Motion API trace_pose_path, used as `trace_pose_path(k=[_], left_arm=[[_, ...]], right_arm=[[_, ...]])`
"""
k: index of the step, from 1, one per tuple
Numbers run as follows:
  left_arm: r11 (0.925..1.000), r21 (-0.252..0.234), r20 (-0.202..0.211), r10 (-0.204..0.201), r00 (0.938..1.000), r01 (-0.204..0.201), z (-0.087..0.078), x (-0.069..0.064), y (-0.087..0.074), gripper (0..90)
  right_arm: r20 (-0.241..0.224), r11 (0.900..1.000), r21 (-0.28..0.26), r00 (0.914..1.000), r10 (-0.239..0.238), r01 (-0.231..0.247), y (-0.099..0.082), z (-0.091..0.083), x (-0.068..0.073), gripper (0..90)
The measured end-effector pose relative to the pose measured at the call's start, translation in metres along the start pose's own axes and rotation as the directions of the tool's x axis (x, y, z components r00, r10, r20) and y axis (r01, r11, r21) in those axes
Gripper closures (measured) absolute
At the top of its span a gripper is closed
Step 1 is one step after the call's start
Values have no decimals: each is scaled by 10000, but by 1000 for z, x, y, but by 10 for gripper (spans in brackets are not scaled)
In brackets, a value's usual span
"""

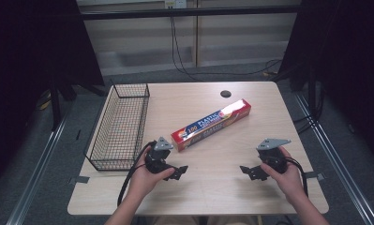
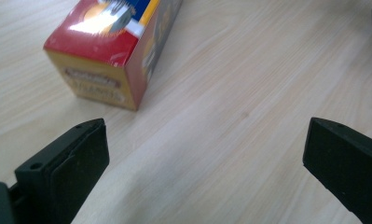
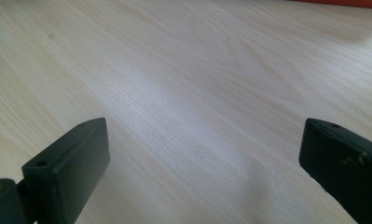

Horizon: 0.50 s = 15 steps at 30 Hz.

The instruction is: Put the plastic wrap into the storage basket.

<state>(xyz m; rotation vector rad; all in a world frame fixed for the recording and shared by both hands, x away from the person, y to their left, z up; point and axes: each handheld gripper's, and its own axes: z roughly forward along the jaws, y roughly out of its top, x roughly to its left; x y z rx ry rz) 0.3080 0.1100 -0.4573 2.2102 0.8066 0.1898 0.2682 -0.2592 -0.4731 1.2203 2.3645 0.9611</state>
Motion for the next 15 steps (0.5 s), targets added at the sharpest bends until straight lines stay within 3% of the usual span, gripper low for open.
trace_pose_path(k=[3,7,10,15], left_arm=[[10000,39,140,19,9999,-19,2,1,8,1],[9993,114,318,-354,9989,350,4,4,18,0],[9980,545,21,-317,9995,315,4,9,30,0],[9980,537,162,-339,9993,330,3,15,42,0]], right_arm=[[-183,9998,-112,9997,-154,152,1,-4,-1,17],[-124,9997,-208,9998,-141,138,1,-7,-2,22],[-159,9996,-224,9997,-187,183,0,-8,-2,23],[-370,9993,-369,9993,-57,44,3,-13,-3,31]])
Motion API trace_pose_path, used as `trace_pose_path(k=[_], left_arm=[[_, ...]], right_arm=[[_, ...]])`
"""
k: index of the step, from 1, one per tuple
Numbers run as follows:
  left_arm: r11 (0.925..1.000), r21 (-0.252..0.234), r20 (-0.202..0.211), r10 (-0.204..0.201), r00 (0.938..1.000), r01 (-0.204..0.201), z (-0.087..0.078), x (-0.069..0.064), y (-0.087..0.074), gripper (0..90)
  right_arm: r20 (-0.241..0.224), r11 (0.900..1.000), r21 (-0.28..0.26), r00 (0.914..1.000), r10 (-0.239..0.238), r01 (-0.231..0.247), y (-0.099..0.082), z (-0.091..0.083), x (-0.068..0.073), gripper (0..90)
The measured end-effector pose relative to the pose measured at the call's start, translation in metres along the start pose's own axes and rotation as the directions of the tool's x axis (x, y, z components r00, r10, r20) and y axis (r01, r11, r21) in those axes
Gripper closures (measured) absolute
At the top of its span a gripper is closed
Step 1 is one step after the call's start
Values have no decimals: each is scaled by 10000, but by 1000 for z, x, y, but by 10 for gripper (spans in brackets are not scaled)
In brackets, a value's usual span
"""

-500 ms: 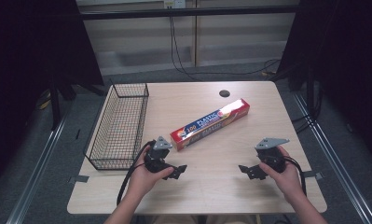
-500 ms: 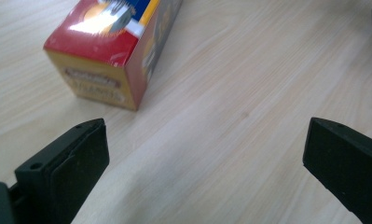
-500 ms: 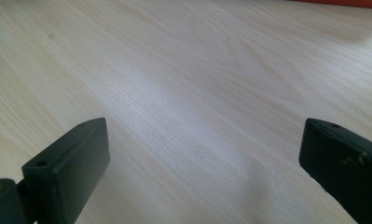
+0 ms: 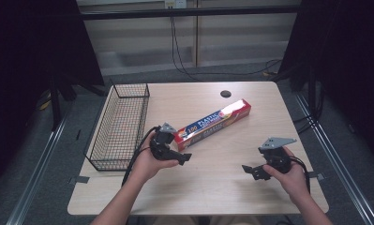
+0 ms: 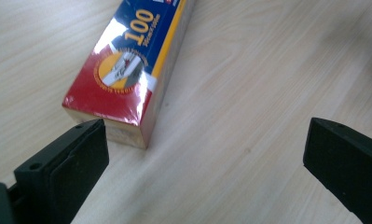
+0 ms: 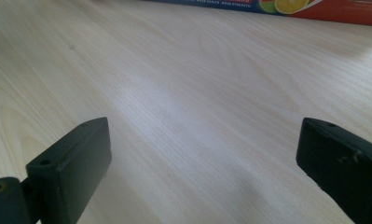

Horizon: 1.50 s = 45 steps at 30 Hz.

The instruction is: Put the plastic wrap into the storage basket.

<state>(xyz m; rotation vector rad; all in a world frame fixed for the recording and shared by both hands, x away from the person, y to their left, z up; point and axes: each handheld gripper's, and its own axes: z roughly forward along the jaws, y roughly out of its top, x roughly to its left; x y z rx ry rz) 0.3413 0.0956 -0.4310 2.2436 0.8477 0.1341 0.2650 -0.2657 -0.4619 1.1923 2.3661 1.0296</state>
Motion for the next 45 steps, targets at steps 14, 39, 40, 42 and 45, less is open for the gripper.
trace_pose_path(k=[14,39,40,42,45], left_arm=[[9973,623,310,378,9988,-397,16,9,44,12],[9926,1138,199,392,9990,-412,60,21,99,37],[9924,1160,90,408,9991,-415,62,21,99,39],[9921,1217,104,282,9995,-293,66,25,101,39],[9901,1369,72,296,9995,-303,70,29,104,39]], right_arm=[[-219,9999,-123,9997,75,-77,1,-3,-3,32],[-429,9996,-190,9989,191,-199,0,-6,-9,34],[-435,9996,-194,9989,171,-180,0,-6,-9,34],[-468,9997,-202,9988,132,-141,0,-6,-9,34],[-514,9998,-150,9986,129,-137,1,-6,-8,34]])
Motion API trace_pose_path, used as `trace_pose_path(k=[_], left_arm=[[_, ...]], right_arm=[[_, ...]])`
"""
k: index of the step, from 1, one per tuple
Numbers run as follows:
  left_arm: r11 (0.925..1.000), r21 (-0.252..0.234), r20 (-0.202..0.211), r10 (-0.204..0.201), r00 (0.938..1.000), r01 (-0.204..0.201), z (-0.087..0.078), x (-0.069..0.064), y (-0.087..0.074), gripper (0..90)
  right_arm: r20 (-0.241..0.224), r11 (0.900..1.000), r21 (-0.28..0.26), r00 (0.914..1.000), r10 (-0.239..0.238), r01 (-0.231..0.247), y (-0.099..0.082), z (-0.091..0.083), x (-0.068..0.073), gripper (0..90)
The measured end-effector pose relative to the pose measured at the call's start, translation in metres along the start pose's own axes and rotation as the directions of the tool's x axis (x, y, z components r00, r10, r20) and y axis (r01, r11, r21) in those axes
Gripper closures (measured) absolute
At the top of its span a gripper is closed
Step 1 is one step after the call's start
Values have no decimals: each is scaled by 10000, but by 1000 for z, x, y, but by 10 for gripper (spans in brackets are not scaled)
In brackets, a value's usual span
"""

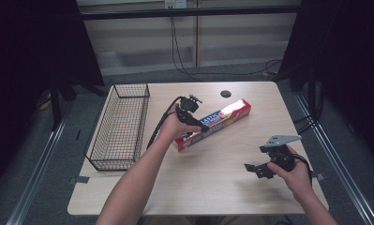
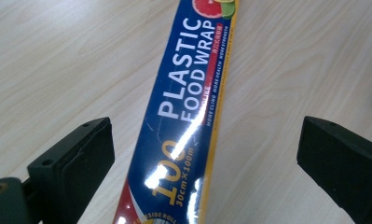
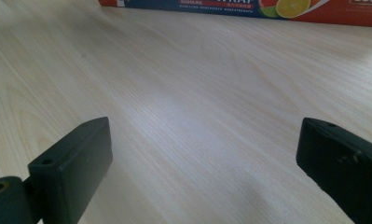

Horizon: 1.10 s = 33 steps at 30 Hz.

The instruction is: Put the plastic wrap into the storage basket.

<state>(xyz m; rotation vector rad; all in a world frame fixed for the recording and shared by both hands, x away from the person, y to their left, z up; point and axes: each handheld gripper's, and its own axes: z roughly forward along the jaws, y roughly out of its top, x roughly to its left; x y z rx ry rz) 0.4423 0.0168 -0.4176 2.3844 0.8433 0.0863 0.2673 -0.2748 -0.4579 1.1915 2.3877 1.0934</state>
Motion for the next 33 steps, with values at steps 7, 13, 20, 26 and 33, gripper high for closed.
trace_pose_path(k=[7,13,20,26,33], left_arm=[[9998,179,-88,-125,9999,127,13,6,5,42],[9993,287,-131,-237,9996,241,24,11,4,42],[9993,322,-121,-205,9997,209,32,10,6,79],[9991,351,53,-239,9997,237,42,10,8,113],[9992,378,13,-108,9999,107,51,12,8,146]], right_arm=[[-21,10000,27,10000,-13,13,1,0,0,34],[-19,10000,50,10000,-24,24,1,0,0,34],[-36,10000,41,10000,4,-4,1,0,-1,34],[-66,10000,-13,10000,18,-18,1,-2,-1,35],[-60,9999,-52,9999,121,-121,0,-4,-2,35]])
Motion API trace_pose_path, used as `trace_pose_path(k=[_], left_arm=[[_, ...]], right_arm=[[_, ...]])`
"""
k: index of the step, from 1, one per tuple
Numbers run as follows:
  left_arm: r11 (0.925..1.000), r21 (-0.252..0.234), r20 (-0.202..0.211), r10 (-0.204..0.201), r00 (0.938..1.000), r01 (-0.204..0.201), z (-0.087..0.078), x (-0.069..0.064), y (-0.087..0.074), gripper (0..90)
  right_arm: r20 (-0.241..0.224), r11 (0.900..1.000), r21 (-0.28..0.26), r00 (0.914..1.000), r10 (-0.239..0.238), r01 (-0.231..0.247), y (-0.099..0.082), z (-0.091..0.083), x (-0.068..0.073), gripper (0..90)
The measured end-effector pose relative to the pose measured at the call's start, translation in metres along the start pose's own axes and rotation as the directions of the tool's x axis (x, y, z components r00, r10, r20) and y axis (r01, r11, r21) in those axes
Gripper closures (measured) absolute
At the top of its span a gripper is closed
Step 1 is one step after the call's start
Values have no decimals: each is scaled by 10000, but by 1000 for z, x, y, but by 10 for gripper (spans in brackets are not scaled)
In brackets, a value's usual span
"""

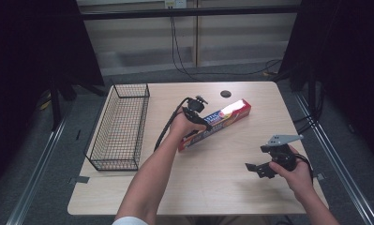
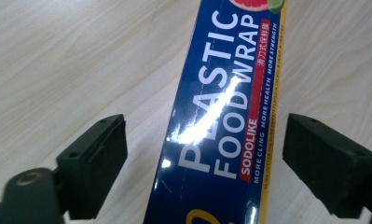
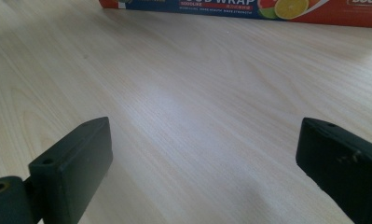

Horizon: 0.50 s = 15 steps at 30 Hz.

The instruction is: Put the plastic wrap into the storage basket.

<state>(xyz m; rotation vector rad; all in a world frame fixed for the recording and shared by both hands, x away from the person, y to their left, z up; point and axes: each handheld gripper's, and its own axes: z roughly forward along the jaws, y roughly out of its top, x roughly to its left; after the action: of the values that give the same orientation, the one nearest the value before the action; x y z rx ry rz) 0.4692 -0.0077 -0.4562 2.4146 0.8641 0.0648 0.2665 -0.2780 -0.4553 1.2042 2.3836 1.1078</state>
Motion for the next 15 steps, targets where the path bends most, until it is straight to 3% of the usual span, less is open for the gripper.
trace_pose_path(k=[3,6,7,8,9,13,15], left_arm=[[10000,21,-83,75,9999,-75,3,0,0,194],[9995,206,93,225,9997,-227,5,-1,0,260],[9995,251,224,164,9996,-170,5,-1,0,330],[9995,253,322,170,9993,-178,5,-1,0,330],[9983,336,230,474,9986,-481,5,-1,0,345],[9981,522,269,325,9991,-339,4,-3,0,369],[9954,920,262,227,9994,-250,1,-7,0,382]], right_arm=[[-12,10000,-15,10000,-22,22,0,0,0,35],[12,10000,-14,10000,-44,44,0,0,0,36],[13,10000,-14,10000,-59,59,0,0,-1,36],[13,10000,-14,10000,-59,59,0,0,-1,36],[24,10000,-37,10000,-30,30,0,0,-1,35],[28,10000,-39,10000,0,1,-1,0,-1,35],[9,10000,-28,10000,-17,17,0,-1,-1,36]])
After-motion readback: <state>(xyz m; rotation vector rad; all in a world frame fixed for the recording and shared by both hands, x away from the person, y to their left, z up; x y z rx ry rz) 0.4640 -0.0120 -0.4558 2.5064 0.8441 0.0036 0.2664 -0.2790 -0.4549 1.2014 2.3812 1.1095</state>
